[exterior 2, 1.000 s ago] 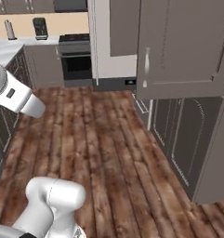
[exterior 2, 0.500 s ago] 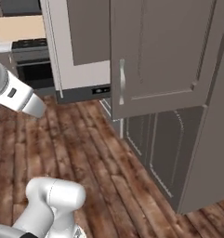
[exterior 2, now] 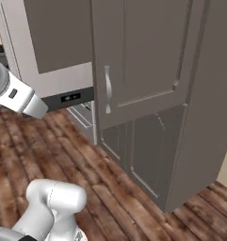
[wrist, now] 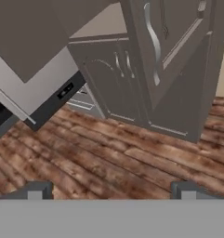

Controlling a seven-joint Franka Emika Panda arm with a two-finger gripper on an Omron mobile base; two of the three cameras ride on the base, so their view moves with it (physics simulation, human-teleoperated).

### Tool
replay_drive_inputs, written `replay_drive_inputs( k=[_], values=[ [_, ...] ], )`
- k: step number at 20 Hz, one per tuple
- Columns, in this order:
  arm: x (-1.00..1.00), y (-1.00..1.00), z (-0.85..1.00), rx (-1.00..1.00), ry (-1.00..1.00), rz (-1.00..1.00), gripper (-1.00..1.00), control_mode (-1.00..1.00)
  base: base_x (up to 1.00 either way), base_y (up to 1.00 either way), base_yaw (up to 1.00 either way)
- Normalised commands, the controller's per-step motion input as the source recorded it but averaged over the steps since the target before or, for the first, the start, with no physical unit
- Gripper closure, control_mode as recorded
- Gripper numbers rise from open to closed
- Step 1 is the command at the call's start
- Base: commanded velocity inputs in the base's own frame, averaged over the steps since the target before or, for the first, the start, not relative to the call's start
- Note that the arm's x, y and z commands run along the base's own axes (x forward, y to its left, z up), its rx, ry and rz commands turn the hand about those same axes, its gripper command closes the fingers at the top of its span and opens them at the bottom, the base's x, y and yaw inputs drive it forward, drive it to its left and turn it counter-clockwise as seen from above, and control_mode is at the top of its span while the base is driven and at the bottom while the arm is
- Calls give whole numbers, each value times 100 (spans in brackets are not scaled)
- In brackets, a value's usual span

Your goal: There is a bowl on the dining counter. Grab a lemon wedge from the fridge and place it in the bowl. Then get the liquor bottle and glass cup from the cabinet and place them next to the bowl.

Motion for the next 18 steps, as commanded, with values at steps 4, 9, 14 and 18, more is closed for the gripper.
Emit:
replay_drive_inputs(
  k=[4,9,14,18],
  values=[
    [0,0,0,0,0,0,-100,100,0,53,-30],
    [0,0,0,0,0,0,-100,100,19,69,-32],
    [0,0,0,0,0,0,-100,100,32,82,-35],
    [0,0,0,0,0,0,-100,100,44,67,-34]
  ],
)
